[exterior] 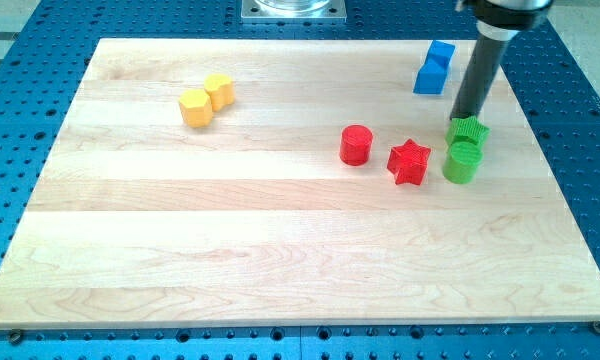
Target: Push the green star into the green circle
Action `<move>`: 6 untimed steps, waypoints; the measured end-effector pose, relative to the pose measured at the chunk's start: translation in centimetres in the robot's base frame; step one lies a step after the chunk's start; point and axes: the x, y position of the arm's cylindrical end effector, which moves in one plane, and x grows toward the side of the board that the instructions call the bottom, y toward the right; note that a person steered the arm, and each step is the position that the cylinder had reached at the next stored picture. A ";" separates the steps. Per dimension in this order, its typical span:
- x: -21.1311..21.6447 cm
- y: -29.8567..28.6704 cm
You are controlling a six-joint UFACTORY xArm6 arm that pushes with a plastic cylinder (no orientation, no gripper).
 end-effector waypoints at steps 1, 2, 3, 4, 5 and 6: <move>7.9 -1.8; 12.9 -5.0; 9.4 -3.3; 9.3 3.3; 12.9 5.8; 16.6 0.0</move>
